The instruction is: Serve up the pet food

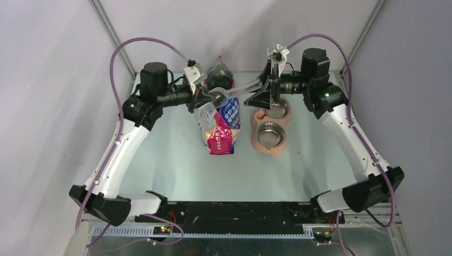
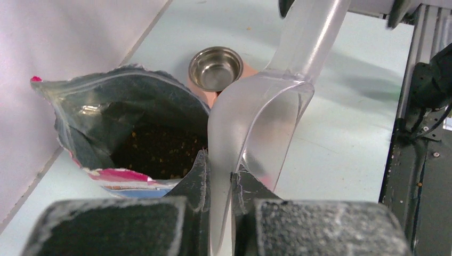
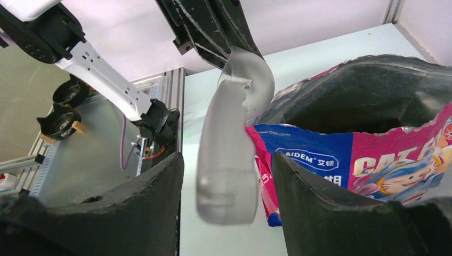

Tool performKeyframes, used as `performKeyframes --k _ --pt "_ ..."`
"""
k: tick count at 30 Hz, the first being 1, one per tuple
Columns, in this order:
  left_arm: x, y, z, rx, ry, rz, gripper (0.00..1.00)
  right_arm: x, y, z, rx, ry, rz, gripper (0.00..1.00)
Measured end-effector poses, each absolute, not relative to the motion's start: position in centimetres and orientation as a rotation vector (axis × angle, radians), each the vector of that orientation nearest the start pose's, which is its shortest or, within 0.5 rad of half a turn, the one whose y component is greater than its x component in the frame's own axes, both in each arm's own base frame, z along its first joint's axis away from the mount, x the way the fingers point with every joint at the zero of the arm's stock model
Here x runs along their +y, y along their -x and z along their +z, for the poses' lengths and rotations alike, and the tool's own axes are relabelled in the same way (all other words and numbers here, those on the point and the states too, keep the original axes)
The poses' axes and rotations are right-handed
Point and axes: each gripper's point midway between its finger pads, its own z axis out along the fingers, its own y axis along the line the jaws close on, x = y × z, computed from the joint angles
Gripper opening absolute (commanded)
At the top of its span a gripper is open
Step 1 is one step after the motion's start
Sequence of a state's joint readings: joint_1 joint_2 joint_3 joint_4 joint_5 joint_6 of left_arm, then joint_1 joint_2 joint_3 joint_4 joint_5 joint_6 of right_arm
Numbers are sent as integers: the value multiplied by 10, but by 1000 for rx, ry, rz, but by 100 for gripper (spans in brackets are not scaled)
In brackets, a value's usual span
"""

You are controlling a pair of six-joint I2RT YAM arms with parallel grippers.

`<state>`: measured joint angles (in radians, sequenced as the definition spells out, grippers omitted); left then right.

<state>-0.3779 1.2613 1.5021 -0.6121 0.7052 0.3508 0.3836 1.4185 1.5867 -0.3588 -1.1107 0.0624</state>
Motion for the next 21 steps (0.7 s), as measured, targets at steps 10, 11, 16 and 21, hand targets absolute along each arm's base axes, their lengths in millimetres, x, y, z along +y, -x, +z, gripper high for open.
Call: performKeyframes --k 10,11,16,21 --pt "-241 -293 378 1532 -1056 -729 0 295 -272 418 1430 1017 1284 59" --pt "-241 -294 377 1536 -1052 -731 0 295 -273 420 1425 1006 1275 58" --pt "-243 -298 374 1552 -1041 -735 0 295 -275 429 1402 977 1255 53" --pt "-245 -299 375 1544 -1038 -739 0 295 -277 432 1399 960 1250 46"
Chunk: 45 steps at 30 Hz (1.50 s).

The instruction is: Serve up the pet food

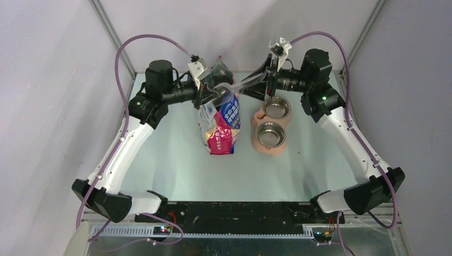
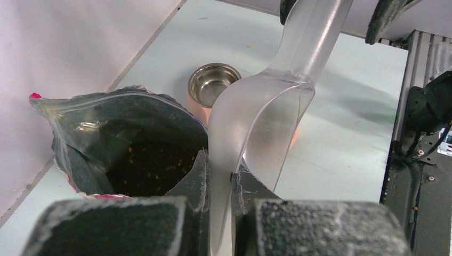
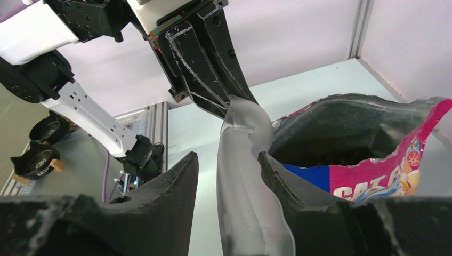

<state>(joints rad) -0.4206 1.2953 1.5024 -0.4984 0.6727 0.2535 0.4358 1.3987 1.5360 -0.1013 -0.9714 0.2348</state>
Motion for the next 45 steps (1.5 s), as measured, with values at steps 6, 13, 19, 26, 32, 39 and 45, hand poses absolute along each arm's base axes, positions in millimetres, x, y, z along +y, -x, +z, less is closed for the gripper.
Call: performKeyframes --k 6,13,19,26,32,39,45 --pt "-245 -299 376 1541 -1038 -744 0 295 -279 433 1397 951 1243 40" --pt "-246 -299 377 1535 -1040 -746 0 294 -281 434 1411 926 1242 29" --pt "-247 -301 377 1527 -1043 -746 13 294 -281 433 1433 906 1263 0" --pt "-239 -312 374 1596 -953 -695 67 284 -290 429 1467 877 1233 0" --pt "-201 -344 377 1733 -645 -615 75 253 -328 443 1514 770 1101 0" --pt "-167 -378 377 1831 -291 -581 72 250 -341 456 1516 736 995 0" --pt "-181 -407 361 1904 -201 -654 67 270 -348 453 1540 753 885 0"
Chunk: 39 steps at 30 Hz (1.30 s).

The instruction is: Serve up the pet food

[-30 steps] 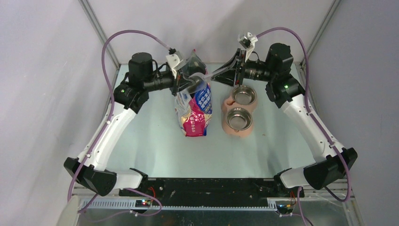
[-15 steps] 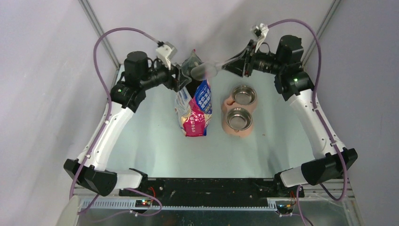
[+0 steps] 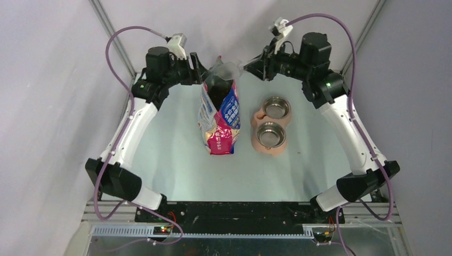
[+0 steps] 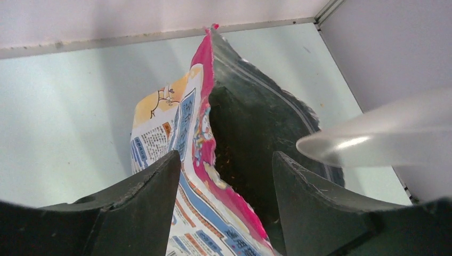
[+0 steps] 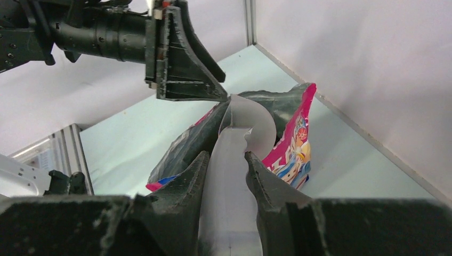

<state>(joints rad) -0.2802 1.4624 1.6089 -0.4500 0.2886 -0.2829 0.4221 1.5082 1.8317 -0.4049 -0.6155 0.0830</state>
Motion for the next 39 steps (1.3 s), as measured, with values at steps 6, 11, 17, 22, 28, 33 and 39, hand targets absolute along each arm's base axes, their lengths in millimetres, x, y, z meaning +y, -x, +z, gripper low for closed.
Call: performKeyframes --k 6,11,17,22,28,33,39 --pt "-186 -424 327 2002 -144 -671 52 281 -359 430 1612 773 792 0" --pt "-190 -426 313 2046 -140 -677 32 279 -369 415 1658 766 741 0" --pt "-193 -430 316 2046 -164 -648 1 279 -371 417 1655 761 726 0" --pt "-193 -439 326 2033 -208 -608 0 276 -372 418 1647 768 715 0" --pt "-202 -474 355 1926 -271 -579 0 262 -373 429 1627 738 707 0" --pt "-201 -486 363 1913 -238 -542 45 248 -369 446 1593 705 703 0" --pt "-182 -459 350 2014 -123 -477 68 229 -362 464 1556 669 678 0"
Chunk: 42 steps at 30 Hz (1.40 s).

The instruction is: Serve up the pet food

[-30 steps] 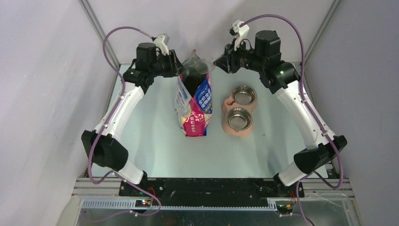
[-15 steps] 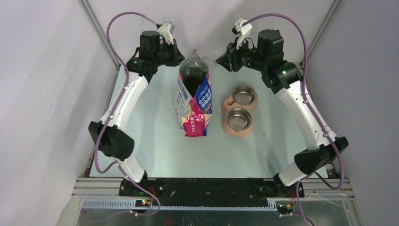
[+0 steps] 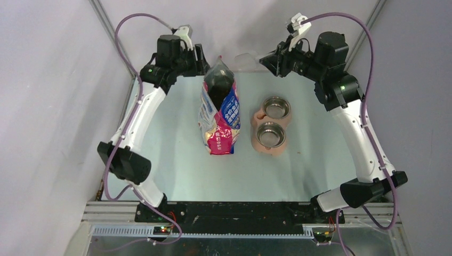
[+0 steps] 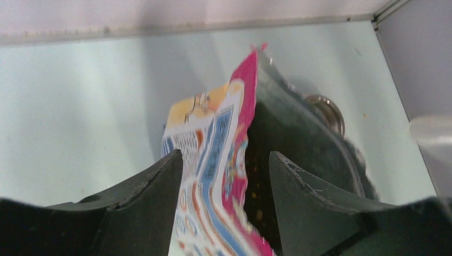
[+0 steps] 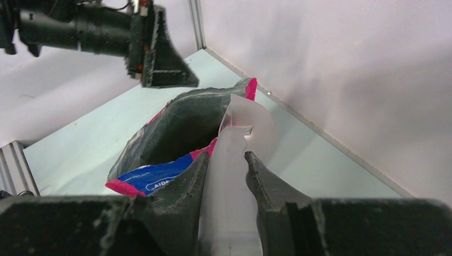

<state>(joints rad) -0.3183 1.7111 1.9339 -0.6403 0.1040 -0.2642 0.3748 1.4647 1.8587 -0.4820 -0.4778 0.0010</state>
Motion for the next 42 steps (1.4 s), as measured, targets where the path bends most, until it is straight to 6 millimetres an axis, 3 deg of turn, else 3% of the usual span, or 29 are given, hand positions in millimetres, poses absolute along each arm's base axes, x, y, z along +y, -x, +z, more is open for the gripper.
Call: performKeyframes --k 6,10,12,17,20,27,35,37,38,40,42 --pt "-177 -421 328 2121 -93 -473 63 216 -367 459 1577 622 670 0" --pt "-187 -407 296 2213 -110 -478 56 212 -371 451 1603 603 673 0" --pt "-191 -399 279 2267 -125 -473 47 213 -371 449 1606 602 679 0" --pt "-193 -393 269 2305 -185 -449 5 215 -372 443 1614 608 693 0" --pt "-191 -400 272 2315 -257 -403 0 216 -373 438 1625 609 696 0" --pt "-184 -428 281 2323 -514 -270 0 213 -375 431 1641 605 695 0" --pt "-181 -467 295 2147 -773 -189 0 215 -373 432 1640 607 711 0" --pt "-184 -468 297 2122 -807 -194 20 216 -372 432 1639 612 717 0" --pt "-186 -468 298 2116 -817 -197 38 216 -372 432 1639 613 717 0" --pt "-189 -471 304 2082 -815 -198 51 216 -372 432 1638 616 720 0" --pt "-189 -472 311 2063 -810 -181 55 217 -371 432 1637 618 723 0"
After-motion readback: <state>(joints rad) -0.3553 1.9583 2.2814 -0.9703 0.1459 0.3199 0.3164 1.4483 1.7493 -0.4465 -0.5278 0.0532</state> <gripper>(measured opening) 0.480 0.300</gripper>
